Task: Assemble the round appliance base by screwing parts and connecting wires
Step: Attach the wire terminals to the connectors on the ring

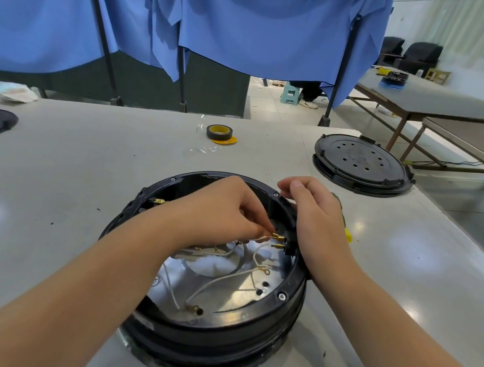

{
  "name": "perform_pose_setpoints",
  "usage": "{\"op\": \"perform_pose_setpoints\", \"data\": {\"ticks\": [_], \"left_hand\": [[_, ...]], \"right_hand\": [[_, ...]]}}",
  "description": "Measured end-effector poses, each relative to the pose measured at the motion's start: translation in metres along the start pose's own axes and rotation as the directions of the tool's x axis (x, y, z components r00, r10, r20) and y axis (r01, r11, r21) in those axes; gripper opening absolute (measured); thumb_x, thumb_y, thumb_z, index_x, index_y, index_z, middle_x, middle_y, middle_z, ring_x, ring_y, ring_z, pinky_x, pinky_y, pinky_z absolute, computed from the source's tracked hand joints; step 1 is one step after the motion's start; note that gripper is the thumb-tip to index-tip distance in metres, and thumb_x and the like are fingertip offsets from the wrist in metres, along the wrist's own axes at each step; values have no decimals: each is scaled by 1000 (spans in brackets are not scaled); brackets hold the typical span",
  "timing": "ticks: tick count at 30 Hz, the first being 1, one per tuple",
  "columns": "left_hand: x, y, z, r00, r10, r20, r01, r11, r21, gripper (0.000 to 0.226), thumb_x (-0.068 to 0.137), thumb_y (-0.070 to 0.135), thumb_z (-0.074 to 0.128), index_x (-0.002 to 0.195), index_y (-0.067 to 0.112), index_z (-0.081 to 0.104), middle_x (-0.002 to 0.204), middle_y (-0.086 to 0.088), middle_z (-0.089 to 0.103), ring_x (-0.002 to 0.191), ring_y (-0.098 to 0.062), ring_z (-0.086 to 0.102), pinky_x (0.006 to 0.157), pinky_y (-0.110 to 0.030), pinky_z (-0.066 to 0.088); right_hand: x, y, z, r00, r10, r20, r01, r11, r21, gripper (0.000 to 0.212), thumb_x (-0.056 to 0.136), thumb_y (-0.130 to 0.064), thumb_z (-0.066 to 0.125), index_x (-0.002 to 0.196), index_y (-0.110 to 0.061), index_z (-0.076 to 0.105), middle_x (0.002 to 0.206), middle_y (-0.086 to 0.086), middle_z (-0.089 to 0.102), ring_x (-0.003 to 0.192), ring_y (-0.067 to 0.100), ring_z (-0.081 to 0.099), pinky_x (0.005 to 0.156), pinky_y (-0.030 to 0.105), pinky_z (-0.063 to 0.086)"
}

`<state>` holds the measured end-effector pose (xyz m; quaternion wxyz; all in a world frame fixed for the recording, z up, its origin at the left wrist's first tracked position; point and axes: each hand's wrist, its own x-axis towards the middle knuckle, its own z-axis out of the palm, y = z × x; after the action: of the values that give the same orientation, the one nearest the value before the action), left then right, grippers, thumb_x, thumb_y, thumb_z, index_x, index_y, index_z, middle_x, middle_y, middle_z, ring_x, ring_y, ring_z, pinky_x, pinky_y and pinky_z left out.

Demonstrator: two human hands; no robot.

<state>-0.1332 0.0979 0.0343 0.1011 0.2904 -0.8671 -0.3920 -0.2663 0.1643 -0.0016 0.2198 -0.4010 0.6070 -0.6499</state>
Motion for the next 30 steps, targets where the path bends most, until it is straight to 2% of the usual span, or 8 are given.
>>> {"op": "perform_pose_setpoints", "data": {"ticks": [9,13,18,23,30], "left_hand": [[-1,0,1,1000,12,-20,-12,1000,0,15,84,14,68,83,25,79,44,17,57,39,4,44,43,-7,33],[0,0,2,1000,3,-17,-3,1000,-6,15,84,15,69,83,26,79,47,14,59,41,4,46,44,-8,36],[0,-2,2,1000,4,1,-4,1000,-14,14,84,16,69,84,26,79,50,15,61,43,5,48,46,-7,38],[1,-4,1,1000,13,5,-13,1000,-15,12,83,18,70,85,26,79,58,11,67,47,4,51,50,-9,41],[1,-3,1,1000,12,6,-12,1000,-25,12,84,16,71,84,24,79,52,14,64,44,6,51,46,-7,38]], "right_hand": [[0,2,-1,1000,0,10,0,1000,0,24,95,-15,46,83,-19,66,72,-14,64,77,9,62,74,33,54],[0,2,0,1000,-16,7,16,1000,-25,23,95,-14,48,84,-20,67,75,-12,64,77,4,61,74,30,53],[1,2,0,1000,-2,3,2,1000,-26,23,94,-14,48,83,-21,67,75,-11,64,81,13,63,78,39,54],[1,2,0,1000,-6,8,6,999,-39,23,94,-14,48,84,-22,67,74,-13,64,76,2,61,73,29,53],[0,2,0,1000,-5,6,5,999,-42,24,94,-14,48,83,-24,67,75,-12,64,79,8,61,75,31,53]]}}
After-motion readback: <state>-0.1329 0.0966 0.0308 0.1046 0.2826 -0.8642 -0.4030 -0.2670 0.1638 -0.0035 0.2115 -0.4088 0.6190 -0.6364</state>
